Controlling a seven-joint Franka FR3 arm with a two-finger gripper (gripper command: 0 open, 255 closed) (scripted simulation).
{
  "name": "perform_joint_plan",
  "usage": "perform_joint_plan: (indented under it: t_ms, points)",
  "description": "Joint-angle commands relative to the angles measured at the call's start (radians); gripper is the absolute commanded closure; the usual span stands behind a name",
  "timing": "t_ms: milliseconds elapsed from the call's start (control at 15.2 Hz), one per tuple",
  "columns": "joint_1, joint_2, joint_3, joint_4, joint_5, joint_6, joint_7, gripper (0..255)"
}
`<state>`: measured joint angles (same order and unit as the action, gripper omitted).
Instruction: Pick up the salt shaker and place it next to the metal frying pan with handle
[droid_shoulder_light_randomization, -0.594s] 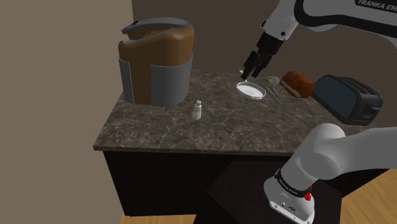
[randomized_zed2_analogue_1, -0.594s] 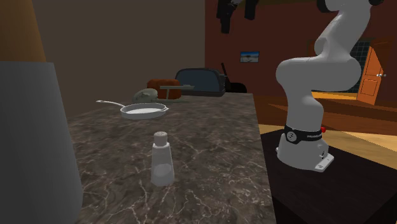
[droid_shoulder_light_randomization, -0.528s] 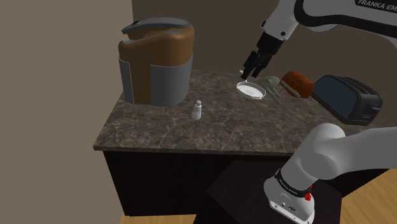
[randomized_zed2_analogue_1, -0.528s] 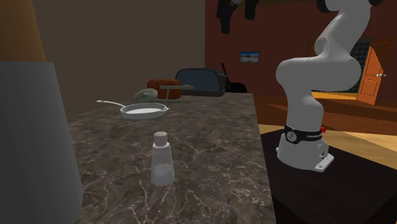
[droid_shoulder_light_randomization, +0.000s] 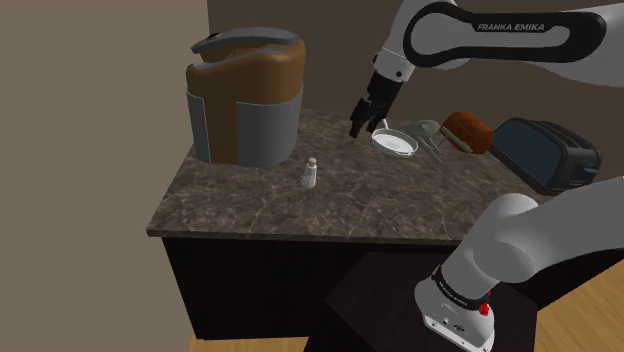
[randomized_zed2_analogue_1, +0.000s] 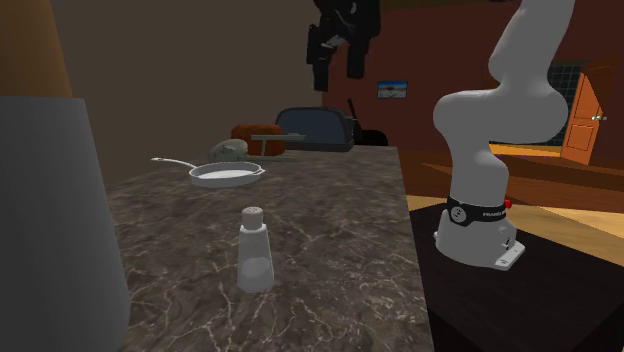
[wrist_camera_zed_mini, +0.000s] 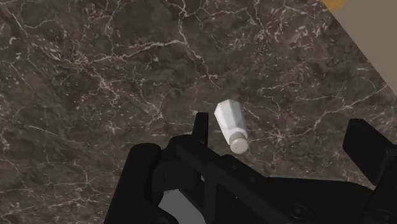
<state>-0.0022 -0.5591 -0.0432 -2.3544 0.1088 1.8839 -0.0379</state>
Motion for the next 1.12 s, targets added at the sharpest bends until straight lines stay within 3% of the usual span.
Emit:
perform_joint_plan:
  t_ms: [0, 792, 1056]
  points:
    - [0.004, 0.078, -0.003, 0.018, -0.002, 0.047, -0.016, 0]
    - [0.03, 0.539, 0.011, 0.196, -0.004, 0.255, -0.069, 0]
    - [0.032, 0.57, 0.014, 0.183, -0.001, 0.297, -0.072, 0]
